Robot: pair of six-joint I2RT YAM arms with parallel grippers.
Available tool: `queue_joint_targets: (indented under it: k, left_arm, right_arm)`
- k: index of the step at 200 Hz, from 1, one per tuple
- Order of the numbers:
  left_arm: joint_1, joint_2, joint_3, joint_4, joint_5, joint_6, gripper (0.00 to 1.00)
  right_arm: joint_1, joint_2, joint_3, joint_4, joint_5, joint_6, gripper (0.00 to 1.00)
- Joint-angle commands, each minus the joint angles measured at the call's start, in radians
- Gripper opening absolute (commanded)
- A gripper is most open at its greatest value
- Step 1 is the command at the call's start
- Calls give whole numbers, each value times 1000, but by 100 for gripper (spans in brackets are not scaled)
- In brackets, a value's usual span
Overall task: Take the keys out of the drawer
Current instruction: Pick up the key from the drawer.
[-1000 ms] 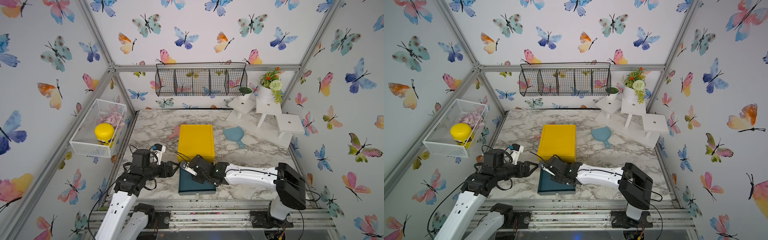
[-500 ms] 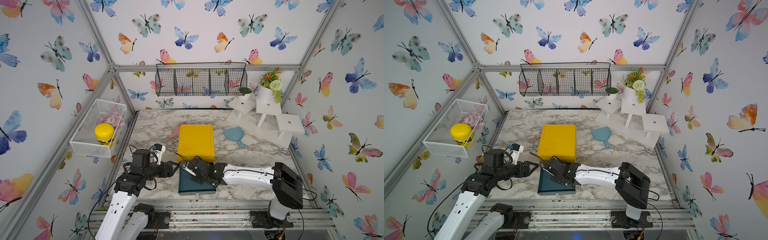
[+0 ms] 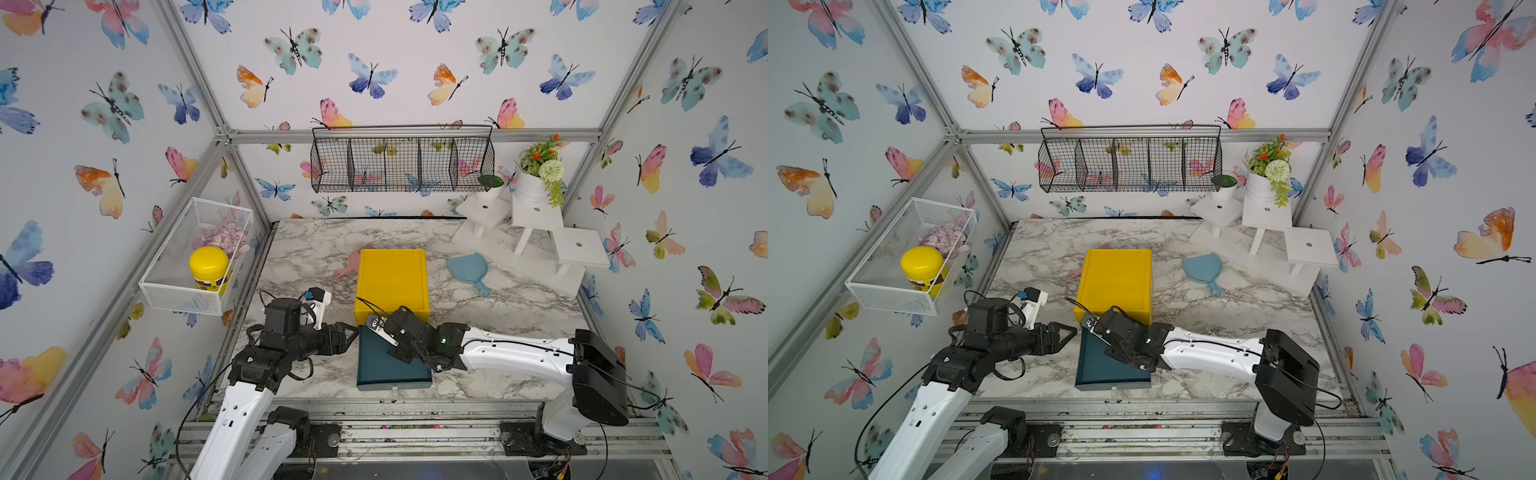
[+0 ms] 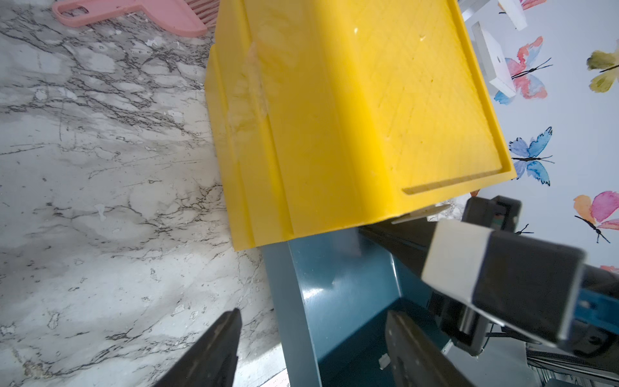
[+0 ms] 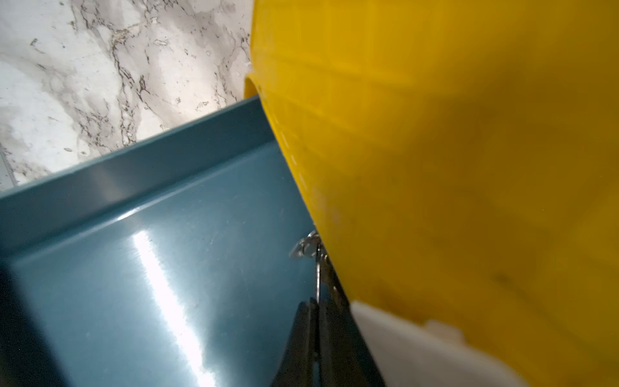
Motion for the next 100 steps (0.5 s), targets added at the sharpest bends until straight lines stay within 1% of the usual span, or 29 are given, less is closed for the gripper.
queue_joint_targets:
  k: [1, 31, 63, 100]
  left_arm:
    - [-5, -3, -4, 6, 14, 13, 74]
    - [-5, -5, -3, 6, 11, 13, 74]
    - [-5, -9, 11, -1, 8, 24, 74]
    - [-5, -15, 30, 5, 8, 26, 74]
  right_arm:
    - [1, -26, -22, 24, 10, -12, 7]
    - [1, -45, -22, 33, -37, -18, 7]
    - [1, -71, -9, 51, -186, -54, 7]
    - [0, -86, 66, -19, -280, -48, 6]
